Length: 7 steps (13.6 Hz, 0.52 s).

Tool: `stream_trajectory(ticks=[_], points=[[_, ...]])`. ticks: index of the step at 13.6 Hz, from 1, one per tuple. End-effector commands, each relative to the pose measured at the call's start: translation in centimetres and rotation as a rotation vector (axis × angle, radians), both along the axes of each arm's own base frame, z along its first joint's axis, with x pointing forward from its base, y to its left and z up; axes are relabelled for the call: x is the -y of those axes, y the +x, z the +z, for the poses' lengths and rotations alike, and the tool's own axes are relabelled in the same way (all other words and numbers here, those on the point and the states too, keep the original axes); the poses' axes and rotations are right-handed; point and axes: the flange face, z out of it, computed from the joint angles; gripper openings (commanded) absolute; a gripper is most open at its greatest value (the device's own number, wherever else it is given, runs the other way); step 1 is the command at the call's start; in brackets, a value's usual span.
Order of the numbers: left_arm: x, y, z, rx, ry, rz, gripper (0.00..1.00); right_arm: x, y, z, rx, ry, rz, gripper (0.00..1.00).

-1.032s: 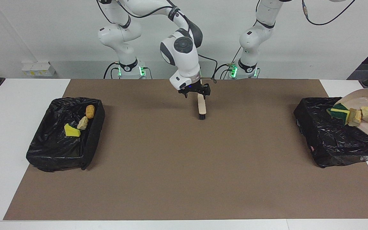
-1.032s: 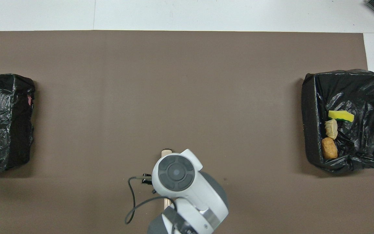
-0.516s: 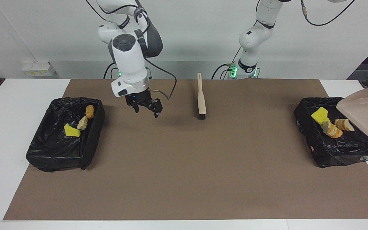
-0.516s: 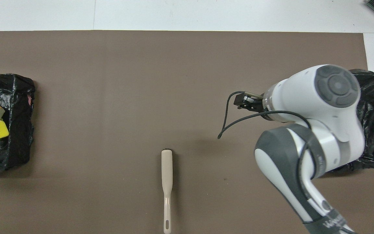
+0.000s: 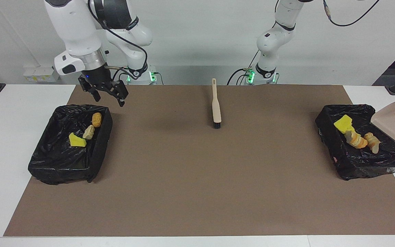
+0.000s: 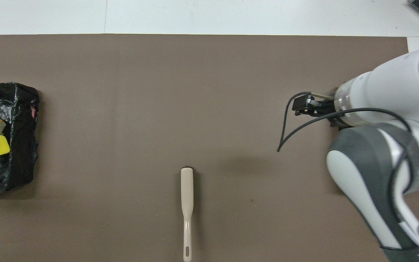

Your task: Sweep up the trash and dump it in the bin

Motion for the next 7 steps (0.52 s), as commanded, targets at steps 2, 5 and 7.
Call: stream_trajectory(ticks=[2, 5, 7], points=[[4.6, 0.7, 1.4, 0.071, -0.138, 0.057, 0.0, 1.3, 0.2, 2.3, -0.008, -0.024, 0.011, 1.0], [11.5, 1.0, -0.2, 0.089, -0.309, 0.346, 0.0, 1.8, 0.1, 2.4, -0.01, -0.078, 0.061, 1.0], [16.8, 1.6, -1.1, 0.111, -0.358, 0.497, 0.0, 1.5, 0.0, 2.8, 0.006, -0.073, 0.065, 1.0]])
